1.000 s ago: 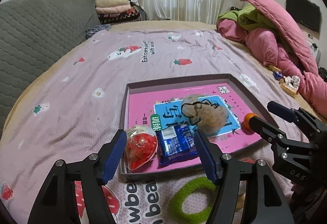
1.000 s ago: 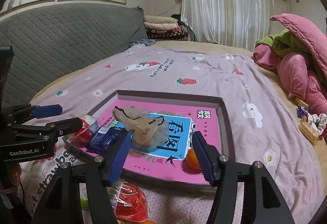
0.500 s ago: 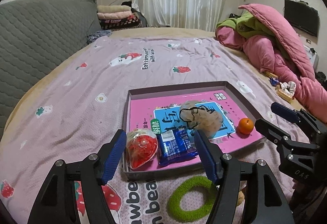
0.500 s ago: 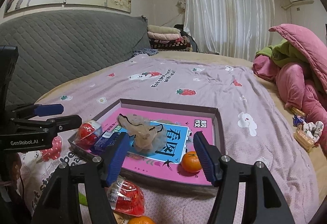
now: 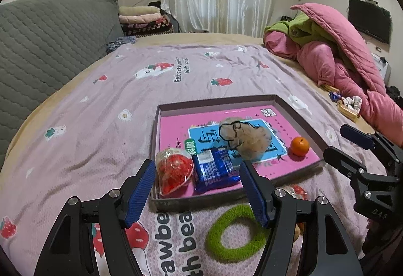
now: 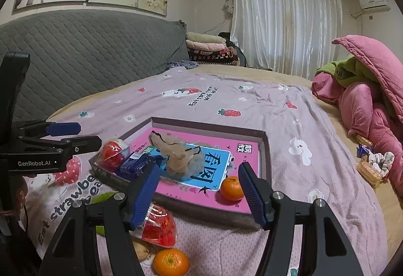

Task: Organize objects
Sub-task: 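Pull both grippers back from the tray toward the items on the bed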

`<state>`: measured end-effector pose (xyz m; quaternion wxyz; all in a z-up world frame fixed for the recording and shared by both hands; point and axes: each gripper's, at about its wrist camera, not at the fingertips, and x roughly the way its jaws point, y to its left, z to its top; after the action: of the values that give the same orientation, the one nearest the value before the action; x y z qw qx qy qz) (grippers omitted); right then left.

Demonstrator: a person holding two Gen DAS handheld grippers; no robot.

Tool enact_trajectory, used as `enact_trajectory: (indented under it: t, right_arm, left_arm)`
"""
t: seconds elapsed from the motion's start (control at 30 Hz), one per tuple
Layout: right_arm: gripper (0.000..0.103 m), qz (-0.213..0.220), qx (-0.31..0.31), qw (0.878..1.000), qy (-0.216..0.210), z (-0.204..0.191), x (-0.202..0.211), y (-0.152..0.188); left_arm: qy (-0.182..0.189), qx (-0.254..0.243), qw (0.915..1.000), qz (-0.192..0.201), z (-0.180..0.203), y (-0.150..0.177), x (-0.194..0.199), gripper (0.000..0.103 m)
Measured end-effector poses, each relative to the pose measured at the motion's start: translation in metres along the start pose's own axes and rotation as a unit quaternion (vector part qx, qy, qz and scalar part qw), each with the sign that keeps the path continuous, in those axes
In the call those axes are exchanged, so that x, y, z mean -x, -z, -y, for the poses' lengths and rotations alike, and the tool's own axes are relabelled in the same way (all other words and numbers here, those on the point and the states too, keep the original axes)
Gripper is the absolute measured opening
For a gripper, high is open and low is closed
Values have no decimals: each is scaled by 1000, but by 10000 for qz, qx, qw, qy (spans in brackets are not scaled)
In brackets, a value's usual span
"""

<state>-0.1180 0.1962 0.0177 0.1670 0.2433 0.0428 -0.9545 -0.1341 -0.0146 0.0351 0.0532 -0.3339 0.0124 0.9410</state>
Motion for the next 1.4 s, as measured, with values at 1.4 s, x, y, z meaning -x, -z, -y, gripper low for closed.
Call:
enact_trajectory:
  t: [1.4]
  right_arm:
    - [65, -565, 174, 9951, -795, -41, 17, 48]
  left_arm:
    - [116, -148, 9979, -628, 6, 51, -6, 71]
